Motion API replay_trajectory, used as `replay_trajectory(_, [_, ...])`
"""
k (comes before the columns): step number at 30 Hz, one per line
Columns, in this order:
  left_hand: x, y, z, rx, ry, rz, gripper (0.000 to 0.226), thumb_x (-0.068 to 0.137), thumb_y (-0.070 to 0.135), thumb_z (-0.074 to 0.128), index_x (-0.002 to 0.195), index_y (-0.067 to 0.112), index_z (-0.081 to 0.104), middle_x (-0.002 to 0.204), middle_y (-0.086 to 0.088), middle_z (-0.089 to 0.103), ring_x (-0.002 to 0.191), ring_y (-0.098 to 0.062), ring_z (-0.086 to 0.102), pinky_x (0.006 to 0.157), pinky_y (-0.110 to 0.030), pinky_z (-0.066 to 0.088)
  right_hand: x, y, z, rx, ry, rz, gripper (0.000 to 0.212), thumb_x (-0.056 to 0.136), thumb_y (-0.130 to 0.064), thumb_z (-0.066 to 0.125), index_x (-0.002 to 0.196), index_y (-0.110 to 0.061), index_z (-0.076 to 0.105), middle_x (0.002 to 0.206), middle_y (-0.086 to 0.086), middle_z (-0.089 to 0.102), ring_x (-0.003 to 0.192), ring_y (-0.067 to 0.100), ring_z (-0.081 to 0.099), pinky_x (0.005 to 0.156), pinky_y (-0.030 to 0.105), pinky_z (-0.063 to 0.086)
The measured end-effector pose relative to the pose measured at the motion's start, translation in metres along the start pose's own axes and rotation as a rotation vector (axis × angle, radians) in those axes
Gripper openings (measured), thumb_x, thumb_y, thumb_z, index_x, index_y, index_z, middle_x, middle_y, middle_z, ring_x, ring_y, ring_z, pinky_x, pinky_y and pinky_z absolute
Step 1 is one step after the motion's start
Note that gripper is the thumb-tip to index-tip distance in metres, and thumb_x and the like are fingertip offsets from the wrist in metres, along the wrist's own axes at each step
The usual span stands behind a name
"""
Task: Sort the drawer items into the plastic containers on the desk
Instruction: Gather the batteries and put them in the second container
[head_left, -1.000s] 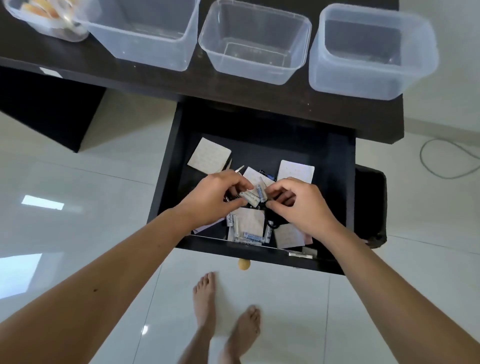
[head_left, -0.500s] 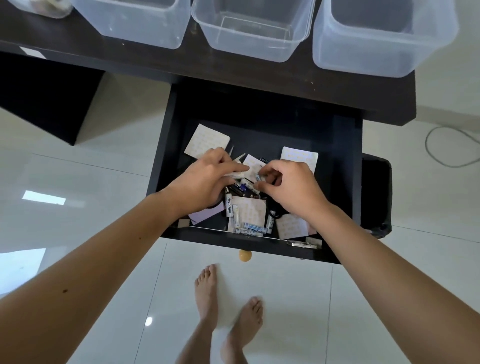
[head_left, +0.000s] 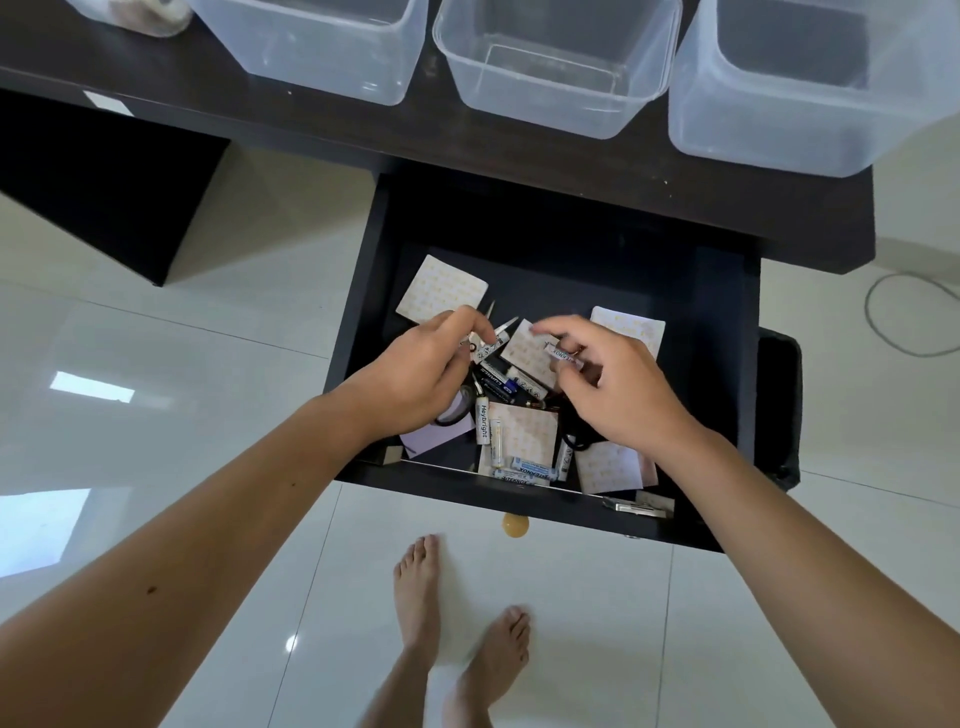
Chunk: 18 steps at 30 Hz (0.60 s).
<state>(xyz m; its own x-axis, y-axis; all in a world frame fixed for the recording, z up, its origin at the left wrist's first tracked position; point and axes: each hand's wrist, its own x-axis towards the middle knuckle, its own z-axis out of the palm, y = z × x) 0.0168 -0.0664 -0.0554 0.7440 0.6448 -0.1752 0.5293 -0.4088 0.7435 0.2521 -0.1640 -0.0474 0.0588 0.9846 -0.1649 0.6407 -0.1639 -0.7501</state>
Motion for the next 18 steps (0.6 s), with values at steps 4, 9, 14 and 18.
replay_trajectory(4, [0.002, 0.0, 0.001, 0.039, -0.002, -0.003, 0.017, 0.106, 0.01, 0.048, 0.111, 0.021, 0.06, 0.097, 0.006, 0.055, 0.075, -0.002, 0.052, 0.066, -0.014, 0.036, 0.005, -0.002, 0.007, -0.067, -0.087, 0.056, 0.018, 0.097, -0.008, 0.058, 0.098, -0.024, 0.066, 0.09, -0.011, 0.065, 0.057, 0.011, 0.053, 0.057, 0.027, 0.045])
replay_trajectory(9, [0.008, -0.003, 0.002, 0.13, 0.004, 0.047, 0.009, 0.1, 0.022, 0.065, 0.107, 0.026, 0.068, 0.088, 0.007, 0.053, 0.076, -0.014, 0.057, 0.069, -0.026, 0.048, 0.013, -0.002, 0.019, -0.252, -0.145, 0.053, 0.014, 0.095, -0.029, 0.072, 0.107, -0.023, 0.07, 0.092, -0.017, 0.051, 0.085, 0.011, 0.054, 0.075, 0.029, 0.042])
replay_trajectory(14, [0.014, -0.002, 0.001, 0.182, -0.008, 0.071, 0.014, 0.097, 0.03, 0.072, 0.111, 0.031, 0.071, 0.079, 0.015, 0.045, 0.076, -0.002, 0.049, 0.068, -0.024, 0.041, 0.012, -0.002, 0.022, -0.331, -0.104, 0.084, 0.029, 0.092, -0.038, 0.08, 0.114, -0.021, 0.072, 0.105, -0.01, 0.055, 0.098, 0.014, 0.055, 0.082, 0.028, 0.042])
replay_trajectory(18, [0.018, -0.003, 0.003, 0.262, -0.034, 0.058, 0.021, 0.096, 0.034, 0.072, 0.116, 0.037, 0.071, 0.077, 0.019, 0.044, 0.078, -0.003, 0.047, 0.069, -0.026, 0.039, 0.013, -0.005, 0.024, -0.367, -0.048, 0.085, 0.027, 0.093, -0.039, 0.079, 0.111, -0.018, 0.076, 0.103, -0.006, 0.06, 0.094, 0.017, 0.06, 0.079, 0.029, 0.044])
